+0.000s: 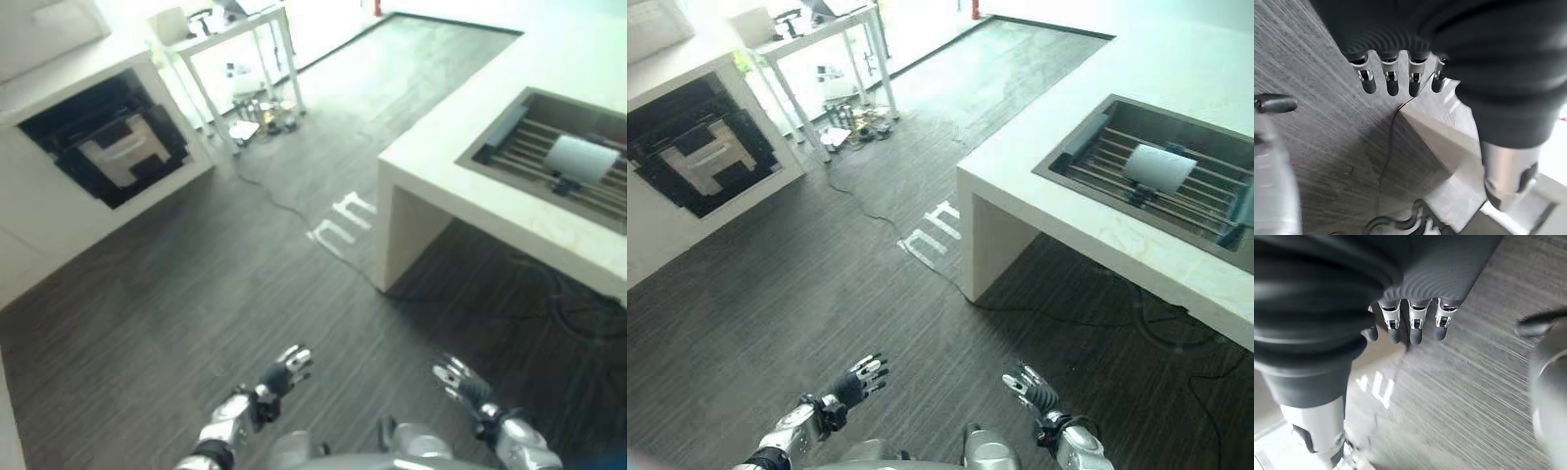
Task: Place the dishes in the dishwasher.
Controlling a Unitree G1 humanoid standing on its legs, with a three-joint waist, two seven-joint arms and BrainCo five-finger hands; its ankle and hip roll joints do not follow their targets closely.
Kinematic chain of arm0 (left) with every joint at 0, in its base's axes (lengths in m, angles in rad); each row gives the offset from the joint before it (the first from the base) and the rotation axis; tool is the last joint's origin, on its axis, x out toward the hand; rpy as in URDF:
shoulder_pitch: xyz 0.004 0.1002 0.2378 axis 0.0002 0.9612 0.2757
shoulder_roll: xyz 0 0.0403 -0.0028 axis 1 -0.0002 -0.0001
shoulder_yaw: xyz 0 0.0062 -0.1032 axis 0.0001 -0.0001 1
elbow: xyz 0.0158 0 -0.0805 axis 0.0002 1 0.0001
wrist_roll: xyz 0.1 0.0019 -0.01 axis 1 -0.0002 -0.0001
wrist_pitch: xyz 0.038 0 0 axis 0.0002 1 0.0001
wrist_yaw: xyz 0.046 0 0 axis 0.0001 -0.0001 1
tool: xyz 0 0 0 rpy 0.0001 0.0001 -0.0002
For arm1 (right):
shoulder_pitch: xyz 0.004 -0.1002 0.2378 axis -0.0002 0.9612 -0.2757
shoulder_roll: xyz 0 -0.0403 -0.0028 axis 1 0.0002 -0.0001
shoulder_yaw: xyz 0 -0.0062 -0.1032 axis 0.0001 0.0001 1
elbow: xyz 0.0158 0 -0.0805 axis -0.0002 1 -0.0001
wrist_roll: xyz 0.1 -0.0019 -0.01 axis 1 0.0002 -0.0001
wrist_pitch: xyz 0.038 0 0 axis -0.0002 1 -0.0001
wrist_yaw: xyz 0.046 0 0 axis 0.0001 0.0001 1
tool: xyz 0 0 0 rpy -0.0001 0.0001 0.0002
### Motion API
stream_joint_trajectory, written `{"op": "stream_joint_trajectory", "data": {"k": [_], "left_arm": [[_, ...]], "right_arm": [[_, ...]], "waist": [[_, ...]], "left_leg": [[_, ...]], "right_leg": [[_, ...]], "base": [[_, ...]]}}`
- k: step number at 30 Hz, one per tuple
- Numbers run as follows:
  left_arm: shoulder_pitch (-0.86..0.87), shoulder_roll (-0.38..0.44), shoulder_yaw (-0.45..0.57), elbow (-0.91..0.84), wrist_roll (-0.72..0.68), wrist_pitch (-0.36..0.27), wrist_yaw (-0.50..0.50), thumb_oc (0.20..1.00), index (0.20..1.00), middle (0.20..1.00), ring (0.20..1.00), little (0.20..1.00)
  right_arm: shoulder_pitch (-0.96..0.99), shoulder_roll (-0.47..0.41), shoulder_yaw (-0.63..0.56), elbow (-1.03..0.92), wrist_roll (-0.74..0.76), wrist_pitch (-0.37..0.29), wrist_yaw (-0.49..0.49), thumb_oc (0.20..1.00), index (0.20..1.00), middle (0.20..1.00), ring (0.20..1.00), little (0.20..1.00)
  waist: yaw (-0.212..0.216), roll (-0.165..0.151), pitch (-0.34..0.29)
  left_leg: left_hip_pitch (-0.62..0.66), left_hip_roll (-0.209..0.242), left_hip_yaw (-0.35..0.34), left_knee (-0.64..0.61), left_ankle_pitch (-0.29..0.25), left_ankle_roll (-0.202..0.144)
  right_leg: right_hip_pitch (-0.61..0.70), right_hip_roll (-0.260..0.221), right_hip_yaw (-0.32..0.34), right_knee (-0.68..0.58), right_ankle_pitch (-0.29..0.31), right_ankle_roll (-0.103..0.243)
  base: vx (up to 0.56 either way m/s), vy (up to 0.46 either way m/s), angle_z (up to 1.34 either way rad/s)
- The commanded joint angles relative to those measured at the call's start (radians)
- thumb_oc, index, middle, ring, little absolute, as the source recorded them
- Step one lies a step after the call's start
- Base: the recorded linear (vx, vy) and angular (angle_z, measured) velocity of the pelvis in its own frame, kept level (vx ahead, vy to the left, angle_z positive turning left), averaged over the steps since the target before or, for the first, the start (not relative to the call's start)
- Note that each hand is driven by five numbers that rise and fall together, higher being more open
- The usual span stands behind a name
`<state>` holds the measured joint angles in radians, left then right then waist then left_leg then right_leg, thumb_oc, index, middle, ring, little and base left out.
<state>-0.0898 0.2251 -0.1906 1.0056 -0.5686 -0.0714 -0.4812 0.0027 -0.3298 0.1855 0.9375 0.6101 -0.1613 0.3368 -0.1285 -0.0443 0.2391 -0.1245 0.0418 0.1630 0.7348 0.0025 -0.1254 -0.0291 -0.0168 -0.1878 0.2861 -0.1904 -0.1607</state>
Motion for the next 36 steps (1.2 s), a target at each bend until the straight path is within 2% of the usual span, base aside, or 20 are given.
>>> {"op": "stream_joint_trajectory", "data": {"k": [1,2,4,5,7,9,10,11,14,17,18,19,20,22,23,24,25,28,34,36], "left_arm": [[0.006,-0.006,-0.009,-0.048,0.013,-0.023,-0.024,1.000,1.000,1.000,1.000,1.000],[0.011,-0.010,-0.006,-0.045,0.015,-0.025,-0.025,1.000,1.000,1.000,1.000,1.000],[0.036,-0.017,-0.005,-0.049,0.023,-0.040,-0.025,1.000,1.000,1.000,1.000,1.000],[0.043,-0.018,-0.005,-0.051,0.032,-0.040,-0.029,1.000,1.000,1.000,1.000,1.000],[0.077,-0.026,0.011,-0.050,0.035,-0.062,-0.030,1.000,1.000,1.000,1.000,1.000],[0.088,-0.023,0.019,-0.055,0.045,-0.063,-0.042,1.000,1.000,1.000,1.000,1.000],[0.089,-0.017,0.023,-0.053,0.045,-0.059,-0.041,1.000,1.000,1.000,1.000,1.000],[0.088,-0.006,0.028,-0.044,0.023,-0.061,-0.042,1.000,1.000,1.000,1.000,1.000],[0.087,0.013,0.027,-0.030,0.011,-0.070,-0.038,1.000,1.000,1.000,1.000,1.000],[0.072,0.035,0.012,-0.014,-0.013,-0.081,-0.013,1.000,1.000,1.000,1.000,1.000],[0.071,0.036,0.011,-0.013,-0.016,-0.081,-0.009,1.000,1.000,1.000,1.000,1.000],[0.067,0.039,0.012,-0.009,-0.037,-0.082,0.001,1.000,1.000,1.000,1.000,1.000],[0.065,0.041,0.019,-0.002,-0.045,-0.088,-0.002,1.000,1.000,1.000,1.000,1.000],[0.071,0.041,0.042,0.002,-0.042,-0.100,-0.005,1.000,1.000,1.000,1.000,1.000],[0.071,0.041,0.045,0.003,-0.042,-0.102,-0.006,1.000,1.000,1.000,1.000,1.000],[0.071,0.045,0.051,0.006,-0.047,-0.105,-0.002,1.000,1.000,1.000,1.000,1.000],[0.075,0.046,0.058,0.006,-0.044,-0.098,0.007,1.000,1.000,1.000,1.000,1.000],[0.088,0.037,0.052,0.012,-0.050,-0.092,-0.010,1.000,1.000,1.000,1.000,1.000],[0.090,0.013,0.030,0.061,-0.021,-0.106,0.001,1.000,1.000,1.000,1.000,1.000],[0.085,0.010,0.026,0.084,-0.027,-0.078,0.016,1.000,1.000,1.000,1.000,1.000]], "right_arm": [[-0.007,-0.053,0.010,-0.020,0.024,-0.033,0.016,1.000,1.000,1.000,1.000,1.000],[-0.010,-0.053,0.013,-0.009,0.026,-0.038,0.017,1.000,1.000,1.000,1.000,1.000],[-0.030,-0.049,0.014,0.017,0.018,-0.046,0.031,1.000,1.000,1.000,1.000,1.000],[-0.033,-0.048,0.014,0.017,0.019,-0.045,0.029,1.000,1.000,1.000,1.000,1.000],[-0.034,-0.047,0.026,-0.002,0.004,-0.039,0.028,1.000,1.000,1.000,1.000,1.000],[-0.029,-0.046,0.024,-0.019,-0.006,-0.033,0.020,1.000,1.000,1.000,1.000,1.000],[-0.027,-0.045,0.019,-0.021,-0.009,-0.025,0.021,1.000,1.000,1.000,1.000,1.000],[-0.025,-0.040,0.019,-0.025,-0.026,-0.025,0.031,1.000,1.000,1.000,1.000,1.000],[-0.020,-0.027,0.019,-0.032,-0.060,-0.027,0.032,1.000,1.000,1.000,1.000,1.000],[-0.012,-0.014,0.021,-0.047,-0.061,-0.042,0.033,1.000,1.000,1.000,1.000,1.000],[-0.012,-0.015,0.021,-0.047,-0.060,-0.044,0.035,1.000,1.000,1.000,1.000,1.000],[-0.018,-0.015,0.019,-0.042,-0.069,-0.048,0.045,1.000,1.000,1.000,1.000,1.000],[-0.022,-0.015,0.018,-0.040,-0.077,-0.048,0.048,1.000,1.000,1.000,1.000,1.000],[-0.022,-0.015,0.017,-0.037,-0.094,-0.045,0.052,1.000,1.000,1.000,1.000,1.000],[-0.025,-0.016,0.016,-0.033,-0.098,-0.046,0.056,1.000,1.000,1.000,1.000,1.000],[-0.033,-0.017,0.017,-0.021,-0.112,-0.045,0.065,1.000,1.000,1.000,1.000,1.000],[-0.040,-0.016,0.024,-0.007,-0.131,-0.034,0.061,1.000,1.000,1.000,1.000,1.000],[-0.050,-0.018,0.031,0.026,-0.143,-0.031,0.051,1.000,1.000,1.000,1.000,1.000],[-0.055,-0.016,0.004,0.117,-0.142,-0.013,0.009,1.000,1.000,1.000,1.000,1.000],[-0.051,-0.012,-0.009,0.153,-0.140,-0.012,-0.012,1.000,1.000,1.000,1.000,1.000]], "waist": [[0.028,0.007,0.000],[0.039,0.011,0.009],[0.073,0.028,0.020],[0.081,0.031,0.023],[0.121,0.049,0.029],[0.131,0.048,0.020],[0.132,0.055,0.005],[0.126,0.068,-0.003],[0.118,0.083,-0.008],[0.091,0.110,0.011],[0.090,0.111,0.014],[0.093,0.121,0.022],[0.094,0.125,0.029],[0.095,0.120,0.039],[0.096,0.119,0.042],[0.098,0.114,0.042],[0.109,0.103,0.034],[0.117,0.093,0.012],[0.115,0.086,-0.014],[0.111,0.086,-0.019]], "left_leg": [[-0.058,0.012,-0.017,0.133,-0.076,0.109],[-0.067,-0.010,-0.026,0.101,-0.082,0.116],[-0.050,-0.084,-0.063,-0.124,-0.092,0.122],[-0.042,-0.094,-0.071,-0.182,-0.086,0.118],[-0.086,-0.133,-0.150,-0.353,-0.012,0.088],[-0.086,-0.149,-0.163,-0.401,-0.041,0.096],[-0.038,-0.156,-0.182,-0.479,-0.084,0.117],[0.035,-0.146,-0.204,-0.555,-0.091,0.130],[0.104,-0.135,-0.197,-0.631,-0.091,0.156],[0.161,-0.128,-0.181,-0.685,-0.097,0.202],[0.165,-0.129,-0.181,-0.687,-0.098,0.204],[0.183,-0.118,-0.161,-0.703,-0.095,0.203],[0.198,-0.108,-0.142,-0.712,-0.096,0.197],[0.227,-0.092,-0.122,-0.719,-0.115,0.178],[0.234,-0.087,-0.118,-0.722,-0.119,0.175],[0.242,-0.071,-0.109,-0.725,-0.125,0.164],[0.241,-0.057,-0.091,-0.723,-0.123,0.147],[0.256,-0.025,-0.069,-0.759,-0.102,0.114],[0.261,0.005,-0.036,-0.815,-0.065,0.086],[0.261,0.010,-0.028,-0.820,-0.061,0.084]], "right_leg": [[0.130,-0.012,0.024,-0.132,0.023,0.119],[0.140,-0.007,0.039,-0.128,0.020,0.120],[0.159,0.016,0.091,-0.137,0.017,0.138],[0.165,0.021,0.102,-0.145,0.016,0.143],[0.205,0.056,0.159,-0.178,0.006,0.159],[0.215,0.049,0.173,-0.190,0.008,0.169],[0.202,0.039,0.153,-0.177,0.002,0.179],[0.178,0.032,0.130,-0.143,-0.005,0.187],[0.139,0.020,0.105,-0.040,-0.001,0.207],[-0.039,0.015,0.056,0.324,0.090,0.256],[-0.052,0.010,0.048,0.342,0.092,0.259],[-0.071,-0.045,-0.002,0.325,0.092,0.267],[-0.068,-0.090,-0.027,0.263,0.096,0.271],[-0.080,-0.185,-0.042,0.123,0.176,0.291],[-0.076,-0.195,-0.041,0.105,0.183,0.296],[-0.051,-0.200,-0.046,0.039,0.158,0.307],[-0.012,-0.204,-0.077,-0.049,0.144,0.318],[0.058,-0.179,-0.110,-0.160,0.128,0.318],[0.117,-0.149,-0.130,-0.250,0.130,0.304],[0.123,-0.144,-0.132,-0.257,0.128,0.301]], "base": [[0.22,-0.113,-0.62],[0.27,-0.011,-0.90],[0.26,0.092,-1.16],[0.26,0.110,-1.74],[0.33,0.141,-1.73],[0.29,0.141,-1.23],[0.33,0.158,-1.59],[0.39,0.180,-1.27],[0.22,0.105,-1.11],[0.07,0.106,-0.49],[0.01,0.031,-0.20],[0.01,-0.051,-0.19],[0.02,-0.120,-0.30],[0.03,-0.188,-0.34],[0.01,-0.253,-0.46],[0.00,-0.317,-0.33],[0.02,-0.335,-0.16],[0.05,-0.210,-0.22],[-0.03,-0.070,-0.12],[-0.04,-0.021,0.00]]}}
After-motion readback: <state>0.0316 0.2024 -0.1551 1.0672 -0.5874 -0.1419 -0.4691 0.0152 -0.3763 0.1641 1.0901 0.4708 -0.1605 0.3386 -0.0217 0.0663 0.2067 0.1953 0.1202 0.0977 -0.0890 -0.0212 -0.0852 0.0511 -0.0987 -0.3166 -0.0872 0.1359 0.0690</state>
